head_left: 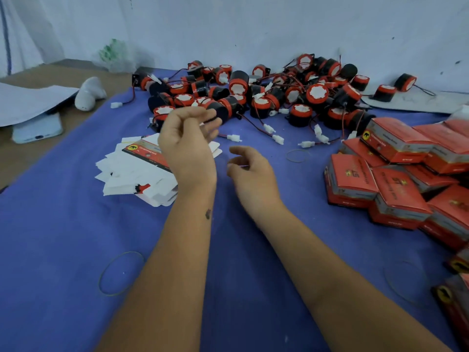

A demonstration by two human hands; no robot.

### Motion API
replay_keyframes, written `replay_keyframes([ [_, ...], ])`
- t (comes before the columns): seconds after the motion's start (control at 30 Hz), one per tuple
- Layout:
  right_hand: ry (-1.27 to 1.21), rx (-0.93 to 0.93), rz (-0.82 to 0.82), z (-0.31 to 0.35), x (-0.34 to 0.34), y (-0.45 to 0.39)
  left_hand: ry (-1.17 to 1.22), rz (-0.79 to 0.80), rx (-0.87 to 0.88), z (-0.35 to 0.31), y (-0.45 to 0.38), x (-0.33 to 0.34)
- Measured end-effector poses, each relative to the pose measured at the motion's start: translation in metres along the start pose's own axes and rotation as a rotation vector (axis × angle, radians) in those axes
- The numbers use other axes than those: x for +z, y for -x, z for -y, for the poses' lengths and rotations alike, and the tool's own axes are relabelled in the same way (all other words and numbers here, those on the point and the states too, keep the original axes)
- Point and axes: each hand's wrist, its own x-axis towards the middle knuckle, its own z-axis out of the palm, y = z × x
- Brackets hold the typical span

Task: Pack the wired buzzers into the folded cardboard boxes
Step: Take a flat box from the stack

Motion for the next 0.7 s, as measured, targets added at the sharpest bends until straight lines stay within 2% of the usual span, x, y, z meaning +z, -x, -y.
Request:
replay_keyframes([
  [0.03, 0.141, -0.100, -0.008, -0.001, 0.002, 0.002, -0.008, -0.011, 0.042, -0.002, -0.004, -0.002],
  [0.13, 0.413, -0.396, 0.079, -0.003, 0.009, 0.008, 0.017, -0.132, 0.014, -0.008, -0.012, -0.010],
  [0.23, 0.635, -0.642, 0.258, -0.003, 0.018, 0.011, 0.032, -0.246, 0.059, -0.013, -0.020, -0.018],
  [0.3, 0.689, -0.666, 0.402, -0.003, 0.022, 0.011, 0.016, -0.279, 0.114, -0.015, -0.024, -0.020],
  [0.37, 0.754, -0.658, 0.449, -0.002, 0.023, 0.012, -0.023, -0.299, 0.133, -0.015, -0.025, -0.022],
  [0.5, 0.932, -0.707, 0.279, -0.001, 0.024, 0.013, -0.089, -0.278, 0.142, -0.010, -0.020, -0.016],
  [0.6, 0.959, -0.691, 0.211, -0.004, 0.026, 0.010, -0.211, -0.139, 0.253, -0.007, -0.011, -0.010],
  [0.7, 0.685, -0.562, 0.247, 0.000, 0.018, 0.008, -0.323, 0.061, 0.366, -0.003, 0.002, -0.003],
])
